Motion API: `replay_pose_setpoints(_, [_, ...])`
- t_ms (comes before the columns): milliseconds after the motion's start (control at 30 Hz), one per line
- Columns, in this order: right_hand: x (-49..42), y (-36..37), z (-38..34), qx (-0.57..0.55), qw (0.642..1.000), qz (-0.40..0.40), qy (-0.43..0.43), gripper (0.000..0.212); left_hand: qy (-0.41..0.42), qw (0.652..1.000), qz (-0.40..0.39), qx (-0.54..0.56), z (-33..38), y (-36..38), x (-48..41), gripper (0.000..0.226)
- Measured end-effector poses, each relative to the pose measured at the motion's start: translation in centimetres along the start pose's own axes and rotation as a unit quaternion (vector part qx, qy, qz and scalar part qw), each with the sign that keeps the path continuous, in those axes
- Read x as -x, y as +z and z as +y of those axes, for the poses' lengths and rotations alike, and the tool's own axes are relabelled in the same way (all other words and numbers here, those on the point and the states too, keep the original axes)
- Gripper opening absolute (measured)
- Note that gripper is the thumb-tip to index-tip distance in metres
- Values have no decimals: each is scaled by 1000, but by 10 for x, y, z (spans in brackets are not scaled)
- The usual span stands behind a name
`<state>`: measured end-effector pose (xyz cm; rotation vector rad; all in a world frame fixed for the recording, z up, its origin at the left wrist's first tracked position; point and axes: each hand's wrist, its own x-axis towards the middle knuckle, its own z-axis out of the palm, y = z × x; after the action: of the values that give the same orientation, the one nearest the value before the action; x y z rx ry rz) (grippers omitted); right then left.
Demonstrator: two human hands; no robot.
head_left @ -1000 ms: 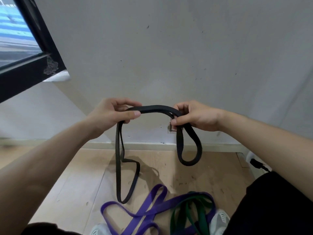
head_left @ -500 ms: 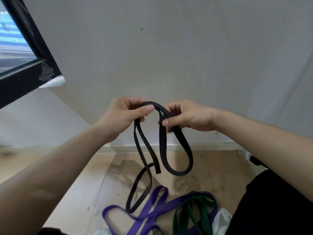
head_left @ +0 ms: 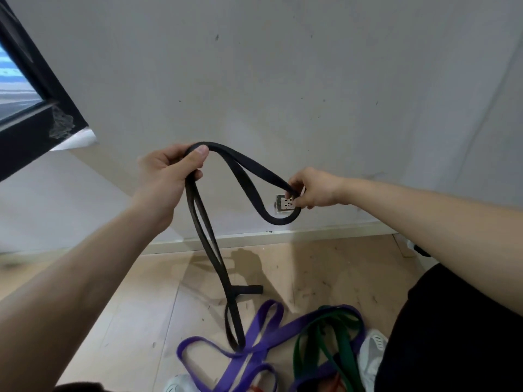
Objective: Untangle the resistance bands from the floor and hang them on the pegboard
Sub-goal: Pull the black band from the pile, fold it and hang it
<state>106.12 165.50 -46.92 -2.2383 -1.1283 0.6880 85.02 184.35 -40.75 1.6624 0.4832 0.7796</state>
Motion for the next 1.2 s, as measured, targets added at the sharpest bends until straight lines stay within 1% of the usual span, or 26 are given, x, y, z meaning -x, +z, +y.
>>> replay_pose_setpoints(67, [-3, -1, 4, -54, 998, 17, 18, 13, -1, 1000, 10, -2, -1, 1, -1, 6])
replay_pose_setpoints(133, [-4, -3, 6, -151, 987, 30, 35, 16, -10, 1000, 16, -7, -4, 0, -2, 6])
replay_pose_setpoints(233, [-4, -8, 6, -310, 949, 46, 41, 14, -37, 999, 26, -21, -10, -5, -5, 8])
replay_pose_setpoints(400, [5, -21, -4, -461, 888, -13, 2, 13, -74, 996, 30, -38, -19, -16, -8, 10])
replay_pose_setpoints(467, [7, -24, -6, -500, 866, -27, -4, 15, -86, 995, 33, -39, -22, -19, -9, 10])
replay_pose_setpoints(533, [9, -28, -6, -518, 854, -46, -6, 17, -94, 994, 35, -34, -23, -22, -10, 11])
replay_pose_setpoints(567, [9, -30, -6, -519, 853, -54, -3, 17, -96, 994, 36, -30, -24, -23, -10, 11])
replay_pose_setpoints(633, [10, -32, -4, -508, 860, -53, 10, 23, -98, 994, 41, -26, -24, -26, -10, 11])
replay_pose_setpoints(733, [6, -29, 4, -447, 894, 5, 13, 24, -98, 994, 45, -28, -25, -31, -11, 13])
replay_pose_setpoints(800, [5, -24, 10, -355, 934, 36, 12, 26, -95, 994, 36, -30, -25, -32, -9, 13])
replay_pose_setpoints(867, [6, -18, 13, -211, 977, 33, -6, 21, -89, 995, 17, -35, -24, -30, -8, 12])
replay_pose_setpoints(900, [7, -15, 12, -133, 991, 25, -18, 17, -84, 996, 3, -38, -24, -28, -7, 12])
replay_pose_setpoints(933, [7, -13, 11, -73, 997, 15, -27, 15, -79, 996, -12, -42, -23, -27, -6, 12])
replay_pose_setpoints(967, [7, -11, 8, -42, 999, 3, -31, 15, -74, 996, -30, -49, -23, -26, -5, 13])
replay_pose_setpoints(1000, [6, -9, 6, -32, 999, -8, -31, 18, -70, 995, -49, -57, -22, -24, -4, 14])
replay_pose_setpoints(1100, [4, -2, -4, -23, 999, -27, -40, 32, -55, 991, -95, -77, -19, -17, -1, 14])
replay_pose_setpoints(1200, [5, 4, -19, -60, 996, -33, -65, 47, -39, 987, -125, -88, -16, -5, 3, 8])
